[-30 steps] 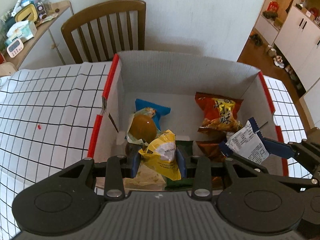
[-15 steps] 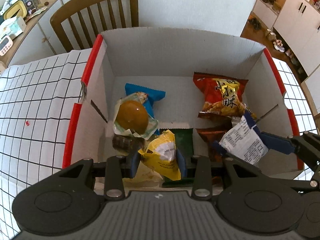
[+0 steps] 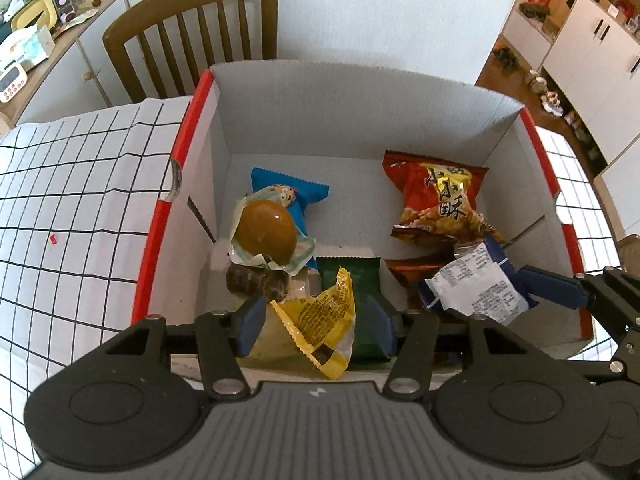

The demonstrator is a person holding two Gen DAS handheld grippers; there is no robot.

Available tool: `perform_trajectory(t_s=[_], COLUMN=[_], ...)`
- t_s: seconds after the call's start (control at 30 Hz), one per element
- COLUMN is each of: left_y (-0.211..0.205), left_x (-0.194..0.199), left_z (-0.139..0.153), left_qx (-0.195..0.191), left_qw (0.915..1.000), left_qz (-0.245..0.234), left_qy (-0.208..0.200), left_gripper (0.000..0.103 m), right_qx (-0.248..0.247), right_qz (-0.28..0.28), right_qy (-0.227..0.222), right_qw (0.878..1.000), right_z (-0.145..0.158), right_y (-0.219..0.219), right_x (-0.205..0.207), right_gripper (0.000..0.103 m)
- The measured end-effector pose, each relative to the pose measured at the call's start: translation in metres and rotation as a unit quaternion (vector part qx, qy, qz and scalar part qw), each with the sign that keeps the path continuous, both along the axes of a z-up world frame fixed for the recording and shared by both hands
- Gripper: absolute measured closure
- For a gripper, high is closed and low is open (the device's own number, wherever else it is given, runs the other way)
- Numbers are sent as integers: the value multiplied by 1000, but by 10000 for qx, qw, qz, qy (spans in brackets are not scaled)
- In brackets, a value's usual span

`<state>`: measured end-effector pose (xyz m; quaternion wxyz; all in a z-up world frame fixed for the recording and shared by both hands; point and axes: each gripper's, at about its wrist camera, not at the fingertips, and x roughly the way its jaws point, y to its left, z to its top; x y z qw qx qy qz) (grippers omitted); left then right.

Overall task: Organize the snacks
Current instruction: 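Open both tools to drop the packets into the red box, then move both tools back toward the blue cake and purple candy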

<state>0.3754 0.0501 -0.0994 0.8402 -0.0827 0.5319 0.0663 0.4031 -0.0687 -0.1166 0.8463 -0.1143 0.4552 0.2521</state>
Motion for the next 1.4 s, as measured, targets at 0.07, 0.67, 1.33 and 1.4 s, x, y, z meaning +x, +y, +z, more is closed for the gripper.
perform_trajectory(t_s=[0.07,0.67,1.33,1.4], left_y=[0,3,-9,-10], left_x=[-4,-60,-146,-153], left_z=[4,53,87,86], left_qx=[15,-46,-5,-15], left_qw=[10000,9981,9919,9915], left_qz=[-15,-52,-441,-462], left_qy=[-52,-608,-1189,-1215], left_gripper=[48,48,42,38], right_qx=[79,635,1110,1131], right_qz=[-6,-63,22,36], right_qy=[-13,-297,-590,-608], right_qw=[10000,9975,9921,9917], right_z=[4,55,87,88], right_y=[-2,-25,-45,-48], right_x=[-2,-43,-124,-132], right_gripper=[28,11,1,1])
